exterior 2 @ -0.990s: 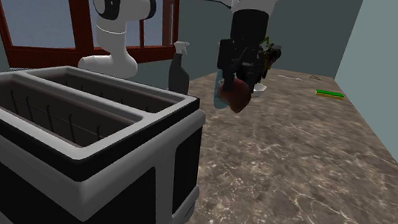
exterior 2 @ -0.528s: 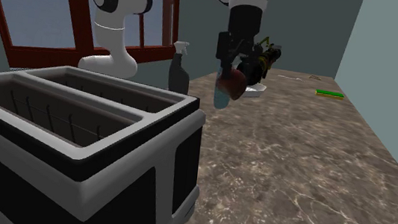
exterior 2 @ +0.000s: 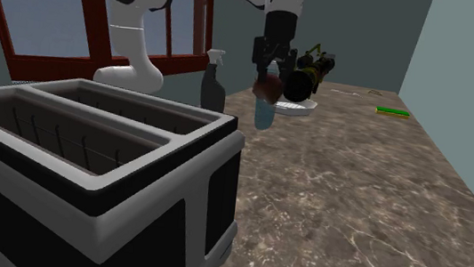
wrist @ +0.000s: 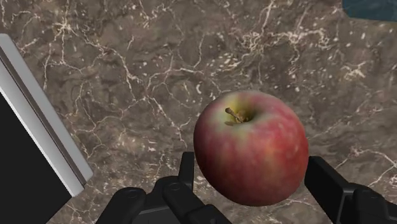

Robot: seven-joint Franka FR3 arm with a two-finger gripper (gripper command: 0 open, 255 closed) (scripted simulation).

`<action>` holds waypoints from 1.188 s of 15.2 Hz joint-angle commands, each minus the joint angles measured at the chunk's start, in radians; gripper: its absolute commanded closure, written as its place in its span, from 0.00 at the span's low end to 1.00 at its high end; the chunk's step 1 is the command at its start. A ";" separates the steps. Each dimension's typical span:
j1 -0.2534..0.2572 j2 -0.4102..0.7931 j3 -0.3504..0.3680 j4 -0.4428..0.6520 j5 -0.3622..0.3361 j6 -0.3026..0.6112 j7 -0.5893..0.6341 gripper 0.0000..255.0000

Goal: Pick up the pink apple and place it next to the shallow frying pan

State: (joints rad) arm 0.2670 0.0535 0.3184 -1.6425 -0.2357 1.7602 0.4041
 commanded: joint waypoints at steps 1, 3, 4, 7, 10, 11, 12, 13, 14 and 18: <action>0.016 -0.040 0.015 -0.049 0.009 0.004 0.033 1.00; 0.033 -0.079 0.032 -0.092 0.021 0.003 0.067 1.00; 0.042 -0.097 0.042 -0.111 0.027 0.001 0.084 1.00; 0.070 -0.146 0.070 -0.160 0.045 -0.007 0.136 1.00; 0.098 -0.188 0.102 -0.198 0.063 -0.018 0.191 1.00; 0.108 -0.200 0.113 -0.208 0.069 -0.023 0.210 1.00; 0.118 -0.211 0.125 -0.217 0.075 -0.028 0.229 1.00; 0.128 -0.221 0.137 -0.224 0.081 -0.033 0.248 1.00; 0.138 -0.231 0.149 -0.231 0.087 -0.039 0.268 1.00; 0.177 -0.257 0.201 -0.245 0.109 -0.063 0.351 1.00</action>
State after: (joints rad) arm 0.4338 -0.1986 0.5049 -1.8834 -0.1318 1.7016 0.7306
